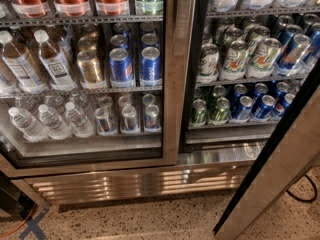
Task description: Open right fridge door
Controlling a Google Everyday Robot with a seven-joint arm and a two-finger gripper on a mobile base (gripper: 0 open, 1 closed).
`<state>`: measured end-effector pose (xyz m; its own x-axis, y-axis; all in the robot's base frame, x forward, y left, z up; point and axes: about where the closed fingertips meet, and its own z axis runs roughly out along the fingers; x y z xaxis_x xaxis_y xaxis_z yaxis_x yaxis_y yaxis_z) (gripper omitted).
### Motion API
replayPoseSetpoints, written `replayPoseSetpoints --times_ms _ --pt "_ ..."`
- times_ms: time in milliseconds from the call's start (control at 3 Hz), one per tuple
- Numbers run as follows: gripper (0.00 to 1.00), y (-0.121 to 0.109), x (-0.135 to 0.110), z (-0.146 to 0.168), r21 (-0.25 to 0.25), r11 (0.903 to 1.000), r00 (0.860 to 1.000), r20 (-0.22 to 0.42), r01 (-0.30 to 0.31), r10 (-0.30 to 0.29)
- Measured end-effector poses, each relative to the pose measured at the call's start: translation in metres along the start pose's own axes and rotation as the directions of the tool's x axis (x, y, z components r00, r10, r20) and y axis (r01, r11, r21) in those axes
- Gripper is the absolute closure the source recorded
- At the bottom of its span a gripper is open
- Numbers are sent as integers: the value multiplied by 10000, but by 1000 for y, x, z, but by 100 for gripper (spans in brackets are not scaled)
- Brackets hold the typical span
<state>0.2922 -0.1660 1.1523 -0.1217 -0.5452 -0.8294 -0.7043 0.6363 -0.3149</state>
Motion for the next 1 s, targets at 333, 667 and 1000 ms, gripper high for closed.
replayPoseSetpoints --times_ms 333,667,1000 --pt "57 0 0 0 0 10000 10000 0 0 0" --pt "46 0 0 0 0 10000 10000 0 0 0" --pt "32 0 0 0 0 10000 10000 0 0 0"
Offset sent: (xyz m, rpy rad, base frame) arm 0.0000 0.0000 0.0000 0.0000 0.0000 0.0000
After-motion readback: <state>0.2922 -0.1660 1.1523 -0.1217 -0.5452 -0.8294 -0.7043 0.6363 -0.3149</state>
